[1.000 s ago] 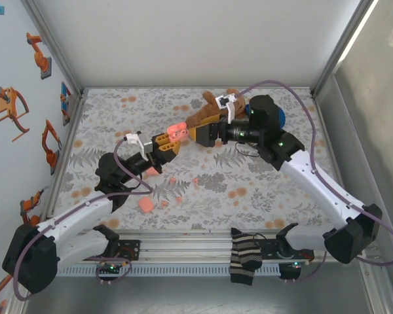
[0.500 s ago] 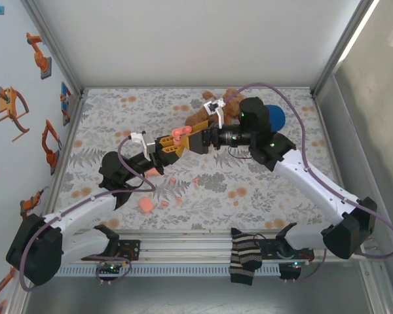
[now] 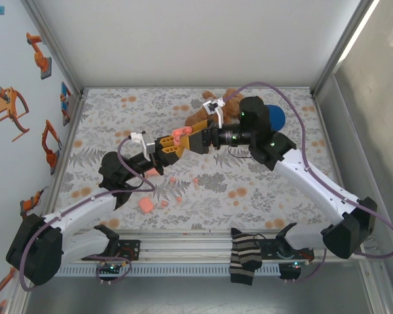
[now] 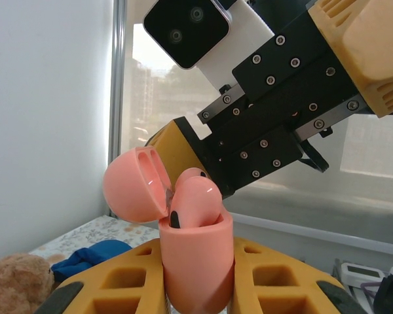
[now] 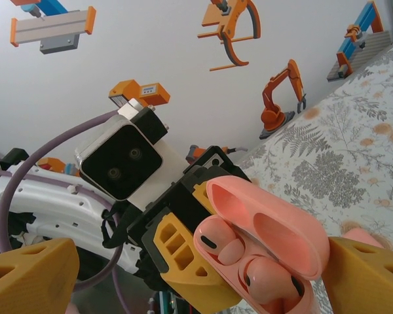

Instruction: Insert the wireless bluetooth earbuds into the charging case

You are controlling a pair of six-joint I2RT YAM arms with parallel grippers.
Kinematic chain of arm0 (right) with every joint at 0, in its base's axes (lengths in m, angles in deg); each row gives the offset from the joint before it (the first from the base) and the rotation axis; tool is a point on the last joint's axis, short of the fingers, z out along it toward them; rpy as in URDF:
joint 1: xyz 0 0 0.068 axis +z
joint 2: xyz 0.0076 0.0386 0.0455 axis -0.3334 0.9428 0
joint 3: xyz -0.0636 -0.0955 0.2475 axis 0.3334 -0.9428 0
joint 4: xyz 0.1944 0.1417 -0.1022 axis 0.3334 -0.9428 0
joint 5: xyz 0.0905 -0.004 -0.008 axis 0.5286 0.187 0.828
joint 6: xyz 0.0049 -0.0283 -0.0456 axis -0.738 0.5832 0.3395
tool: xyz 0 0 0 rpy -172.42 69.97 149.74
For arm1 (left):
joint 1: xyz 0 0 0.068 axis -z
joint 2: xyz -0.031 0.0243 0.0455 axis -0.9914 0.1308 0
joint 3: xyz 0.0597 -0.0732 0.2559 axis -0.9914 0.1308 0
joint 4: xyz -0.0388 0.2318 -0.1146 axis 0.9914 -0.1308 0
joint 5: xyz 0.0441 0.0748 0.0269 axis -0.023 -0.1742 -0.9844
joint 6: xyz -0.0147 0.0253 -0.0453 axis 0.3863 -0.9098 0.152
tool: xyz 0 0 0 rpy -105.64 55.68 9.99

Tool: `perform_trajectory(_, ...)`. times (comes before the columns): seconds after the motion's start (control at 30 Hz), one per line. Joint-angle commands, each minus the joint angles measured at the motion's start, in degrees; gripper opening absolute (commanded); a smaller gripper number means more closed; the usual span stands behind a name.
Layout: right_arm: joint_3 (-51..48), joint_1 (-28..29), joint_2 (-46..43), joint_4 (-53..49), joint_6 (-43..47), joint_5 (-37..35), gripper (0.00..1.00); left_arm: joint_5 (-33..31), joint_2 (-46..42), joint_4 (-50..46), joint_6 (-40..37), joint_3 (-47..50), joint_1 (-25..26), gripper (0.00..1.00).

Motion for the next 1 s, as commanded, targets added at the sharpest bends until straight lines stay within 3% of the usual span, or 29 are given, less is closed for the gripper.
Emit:
perform_trajectory(0.0,1.98,0.35,-1.97,0.36,2.22,0.22,0.93,0.90,-0.29,1.07,0.85,-1.21,-0.20,0.00)
perform_trajectory(0.53,-1.13,0.41,-5.13,-1.55,5.26,-2.87,0.93,0.16,-0.52,-1.80,-0.06,-1.30,-0.27,0.00)
perform_trajectory(0.73,2.02,0.37,-6.81,-13.13,15.61,-9.74,0.94,0.84,-1.62,-2.45,-0.44,-1.15,-0.21,0.00)
perform_trajectory(0.97,1.27,0.44,-10.56,-18.82,29.43,-10.71,0.93,4.83,-4.05,-2.50,-1.00,-0.34,-0.23,0.00)
